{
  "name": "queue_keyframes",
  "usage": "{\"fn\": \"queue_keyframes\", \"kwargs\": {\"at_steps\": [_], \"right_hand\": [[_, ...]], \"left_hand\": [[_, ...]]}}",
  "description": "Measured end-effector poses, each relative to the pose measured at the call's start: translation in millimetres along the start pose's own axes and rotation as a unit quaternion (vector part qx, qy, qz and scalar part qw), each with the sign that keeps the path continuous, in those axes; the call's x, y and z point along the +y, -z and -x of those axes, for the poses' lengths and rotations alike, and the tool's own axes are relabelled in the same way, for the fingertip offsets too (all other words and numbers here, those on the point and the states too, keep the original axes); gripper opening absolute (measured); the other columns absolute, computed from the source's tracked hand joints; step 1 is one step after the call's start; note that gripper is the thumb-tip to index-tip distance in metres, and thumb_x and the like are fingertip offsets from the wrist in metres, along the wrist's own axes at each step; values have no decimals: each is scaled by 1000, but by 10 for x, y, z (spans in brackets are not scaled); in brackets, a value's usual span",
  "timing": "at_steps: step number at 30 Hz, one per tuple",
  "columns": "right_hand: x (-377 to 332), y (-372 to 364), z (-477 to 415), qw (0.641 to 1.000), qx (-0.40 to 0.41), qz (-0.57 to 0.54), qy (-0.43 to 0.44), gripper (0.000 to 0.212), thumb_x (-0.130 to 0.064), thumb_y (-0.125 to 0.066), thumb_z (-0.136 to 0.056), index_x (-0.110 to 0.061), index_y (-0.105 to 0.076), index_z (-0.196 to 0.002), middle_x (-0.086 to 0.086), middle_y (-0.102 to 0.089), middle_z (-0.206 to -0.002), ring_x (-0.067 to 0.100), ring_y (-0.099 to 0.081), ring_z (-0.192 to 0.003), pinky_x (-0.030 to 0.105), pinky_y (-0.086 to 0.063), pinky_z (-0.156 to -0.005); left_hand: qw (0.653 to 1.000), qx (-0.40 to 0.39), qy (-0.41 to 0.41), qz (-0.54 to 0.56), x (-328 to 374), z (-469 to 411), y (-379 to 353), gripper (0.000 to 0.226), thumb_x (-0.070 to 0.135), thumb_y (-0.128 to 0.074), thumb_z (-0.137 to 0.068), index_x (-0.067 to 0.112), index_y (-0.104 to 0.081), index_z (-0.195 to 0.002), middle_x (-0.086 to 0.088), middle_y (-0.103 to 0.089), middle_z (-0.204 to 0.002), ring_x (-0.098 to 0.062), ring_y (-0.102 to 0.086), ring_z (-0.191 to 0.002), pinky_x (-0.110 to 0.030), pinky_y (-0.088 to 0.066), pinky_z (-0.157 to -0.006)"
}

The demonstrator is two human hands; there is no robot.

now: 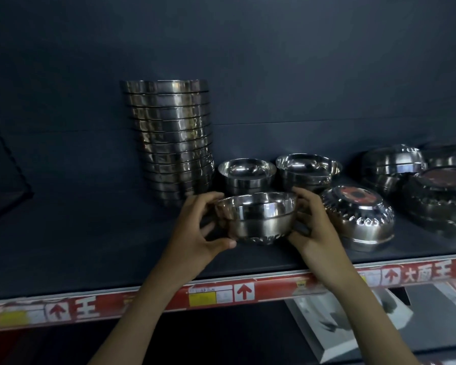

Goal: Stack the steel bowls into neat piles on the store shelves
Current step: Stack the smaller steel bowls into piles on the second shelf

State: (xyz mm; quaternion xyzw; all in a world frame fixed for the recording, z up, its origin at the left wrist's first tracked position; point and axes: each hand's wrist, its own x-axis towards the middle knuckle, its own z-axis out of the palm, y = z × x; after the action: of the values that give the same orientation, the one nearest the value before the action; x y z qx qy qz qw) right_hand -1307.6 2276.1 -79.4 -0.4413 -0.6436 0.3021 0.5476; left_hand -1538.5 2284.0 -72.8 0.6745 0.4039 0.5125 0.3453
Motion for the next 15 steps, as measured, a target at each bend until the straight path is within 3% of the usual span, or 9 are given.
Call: {"fn": "queue_keyframes", "kwargs": {"at_steps": [4, 9, 12, 15], "right_hand": [[-47, 6, 8, 1000, -16, -15, -19, 75, 22, -51, -83, -27, -39, -138, -12, -59, -123, -1, -58, -115, 13, -46, -92], [-59, 4, 2, 999, -17, -6, -32, 74, 24, -48, -81, -26, -40, -135, -14, -60, -115, -14, -58, -102, 5, -44, -84], [-67, -22, 3, 999, -14, -24, -34, 72, 28, -44, -80, -25, -45, -129, -16, -63, -119, -11, -60, -106, 6, -45, -84], [-59, -32, 5, 997, 20, -62, -39, 65, 27, -39, -83, -21, -49, -126, -12, -63, -115, -9, -64, -97, 12, -49, -83]], "left_hand": [[1000, -15, 12, -12, -8, -5, 17, 87, 0, -87, -65, 50, -51, -126, 20, -42, -135, -7, -45, -134, -37, -44, -110], [1000, -22, 15, -12, 32, 4, 10, 88, -5, -84, -67, 48, -50, -128, 17, -41, -137, -4, -44, -135, -38, -42, -112], [1000, -21, 9, -3, 38, 14, 29, 85, 0, -84, -69, 52, -49, -126, 16, -43, -138, -3, -44, -134, -37, -41, -113], [999, -33, 28, -2, 35, 24, 60, 78, 17, -85, -71, 59, -46, -125, 13, -47, -139, -7, -49, -131, -33, -45, -108]]}}
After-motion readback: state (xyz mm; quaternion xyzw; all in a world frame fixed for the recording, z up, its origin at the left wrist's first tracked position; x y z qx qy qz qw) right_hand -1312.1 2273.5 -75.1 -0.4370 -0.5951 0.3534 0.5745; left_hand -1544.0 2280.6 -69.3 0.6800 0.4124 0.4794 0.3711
